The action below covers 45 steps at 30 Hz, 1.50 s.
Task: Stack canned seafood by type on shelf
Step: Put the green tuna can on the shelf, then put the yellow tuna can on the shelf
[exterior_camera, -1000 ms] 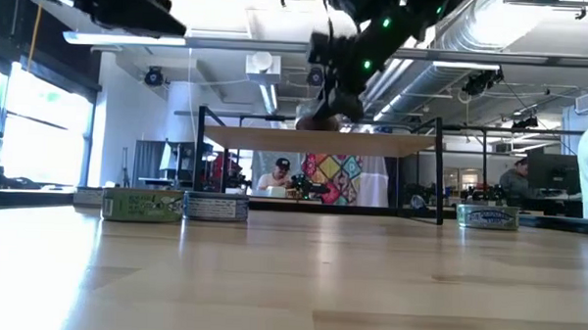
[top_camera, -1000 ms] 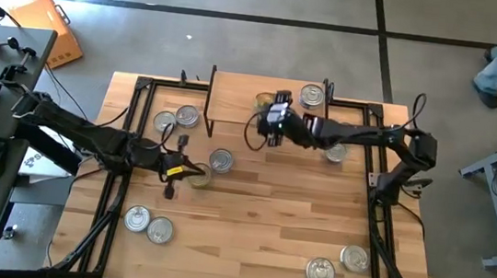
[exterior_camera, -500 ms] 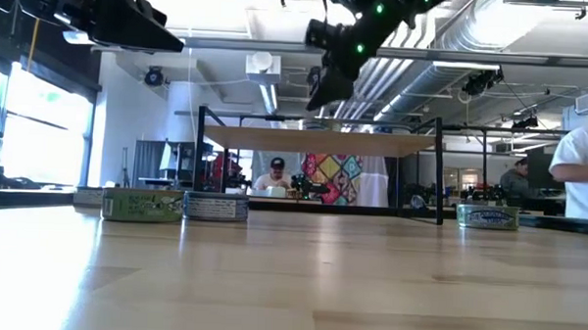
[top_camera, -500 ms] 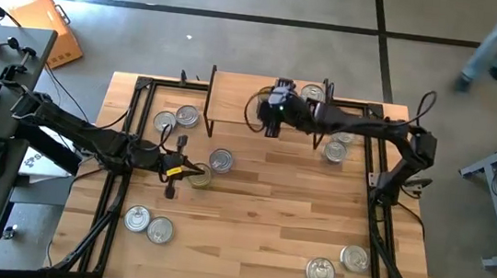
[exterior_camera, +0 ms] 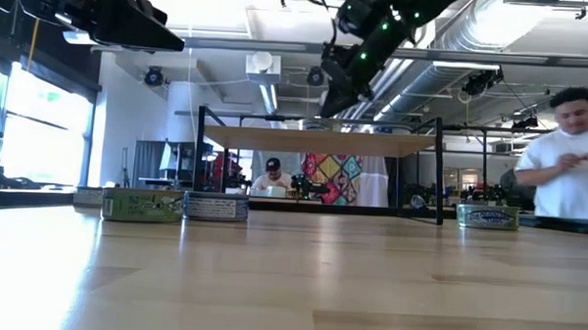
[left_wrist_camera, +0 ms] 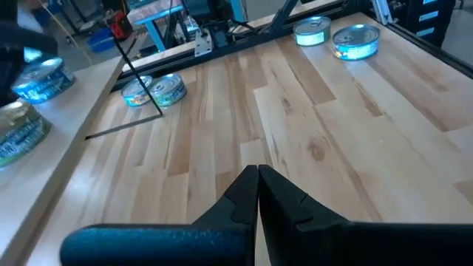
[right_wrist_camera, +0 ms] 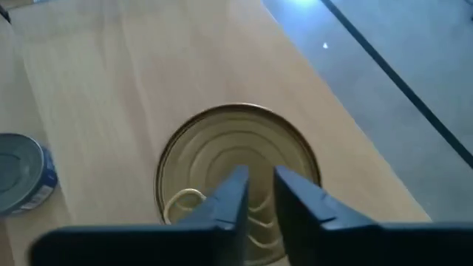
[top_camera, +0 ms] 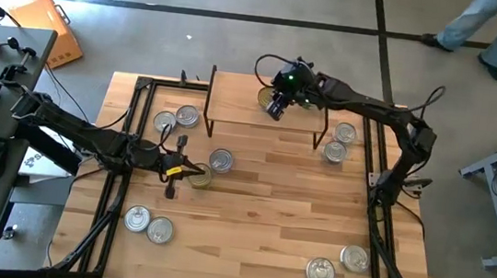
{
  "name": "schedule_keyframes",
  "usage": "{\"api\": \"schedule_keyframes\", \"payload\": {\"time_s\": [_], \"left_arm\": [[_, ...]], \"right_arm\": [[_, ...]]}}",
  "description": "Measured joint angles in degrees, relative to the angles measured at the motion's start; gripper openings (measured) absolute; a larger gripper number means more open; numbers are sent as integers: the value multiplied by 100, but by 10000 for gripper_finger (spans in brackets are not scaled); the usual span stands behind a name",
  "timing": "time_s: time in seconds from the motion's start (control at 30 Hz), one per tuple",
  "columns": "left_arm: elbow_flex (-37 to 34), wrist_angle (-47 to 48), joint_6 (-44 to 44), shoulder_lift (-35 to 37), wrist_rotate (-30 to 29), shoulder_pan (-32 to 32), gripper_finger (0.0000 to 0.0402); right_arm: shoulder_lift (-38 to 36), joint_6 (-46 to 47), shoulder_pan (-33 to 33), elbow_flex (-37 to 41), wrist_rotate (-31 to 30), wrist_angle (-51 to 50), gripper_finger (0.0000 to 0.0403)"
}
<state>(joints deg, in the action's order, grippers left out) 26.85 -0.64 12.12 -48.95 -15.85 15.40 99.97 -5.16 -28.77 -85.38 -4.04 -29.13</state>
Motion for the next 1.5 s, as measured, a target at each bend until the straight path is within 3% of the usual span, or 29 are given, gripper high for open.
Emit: {"api": "schedule_keyframes", "payload": {"time_s": [0.13, 0.73, 0.93, 1.17, 1.5], "left_arm": [[0, -90, 4, 0, 2, 0, 5], [0, -95, 29, 0, 2, 0, 5], [0, -93, -39, 0, 3, 0, 5], [2, 43, -244, 0, 6, 4, 5], [2, 78, -459, -9, 4, 4, 5]], "right_arm": [[242, -121, 2, 0, -9, 298, 4], [539, -346, -159, 7, -58, 1247, 2], [160, -393, 64, -114, -737, 1362, 2], [-394, -343, 1132, 554, -1024, 1845, 2], [-426, 172, 3533, 3235, -1014, 4980, 2]]}}
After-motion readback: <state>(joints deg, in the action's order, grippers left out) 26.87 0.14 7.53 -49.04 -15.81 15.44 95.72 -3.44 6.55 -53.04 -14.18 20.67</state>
